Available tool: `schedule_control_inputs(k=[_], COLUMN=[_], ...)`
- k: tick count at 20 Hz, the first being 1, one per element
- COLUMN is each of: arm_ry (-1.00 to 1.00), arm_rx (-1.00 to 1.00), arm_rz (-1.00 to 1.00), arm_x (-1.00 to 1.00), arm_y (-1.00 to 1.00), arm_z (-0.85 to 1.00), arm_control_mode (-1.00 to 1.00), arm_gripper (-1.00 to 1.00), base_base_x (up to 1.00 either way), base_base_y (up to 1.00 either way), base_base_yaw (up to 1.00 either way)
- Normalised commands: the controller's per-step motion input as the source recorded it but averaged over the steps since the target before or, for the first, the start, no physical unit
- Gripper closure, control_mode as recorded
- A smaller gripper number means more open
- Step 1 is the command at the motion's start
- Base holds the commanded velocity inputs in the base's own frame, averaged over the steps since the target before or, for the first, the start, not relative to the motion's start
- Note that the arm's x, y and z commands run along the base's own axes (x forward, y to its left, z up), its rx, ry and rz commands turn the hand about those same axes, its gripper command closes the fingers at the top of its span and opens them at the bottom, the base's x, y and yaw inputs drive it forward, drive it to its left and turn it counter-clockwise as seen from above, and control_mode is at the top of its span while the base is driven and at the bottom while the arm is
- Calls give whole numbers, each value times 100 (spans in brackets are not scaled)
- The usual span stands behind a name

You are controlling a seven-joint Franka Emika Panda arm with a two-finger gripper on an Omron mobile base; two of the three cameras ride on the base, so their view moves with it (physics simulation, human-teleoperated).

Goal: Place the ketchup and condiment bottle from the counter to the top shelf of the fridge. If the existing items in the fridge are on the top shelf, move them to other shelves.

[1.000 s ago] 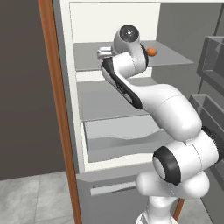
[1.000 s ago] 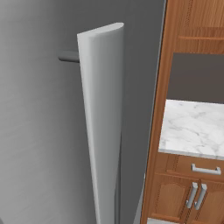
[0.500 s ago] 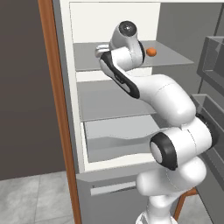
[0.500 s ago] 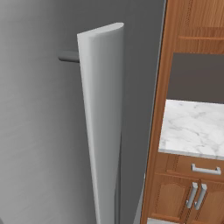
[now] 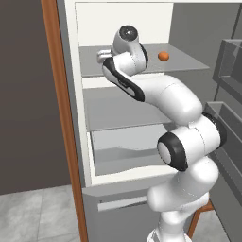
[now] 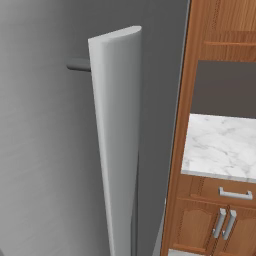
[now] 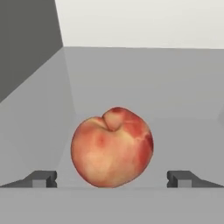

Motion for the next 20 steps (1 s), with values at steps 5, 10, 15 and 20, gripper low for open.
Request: schedule_control_inputs(k=[5, 10, 15, 20], arm_ry=[2, 4, 3, 0], arm_rx=[0, 0, 0, 0], arm_rz=[0, 0, 0, 0], arm_x=[36, 31, 21, 0], arm_y=[4, 0, 0, 0], arm_z=[-15, -9, -10, -23], arm_control_mode=[-100, -100, -100, -100], arm_gripper=[-100, -100, 100, 100], base_base_x=[0, 0, 0, 0], base_base_y=[0, 0, 0, 0], base_base_yaw=[0, 0, 0, 0])
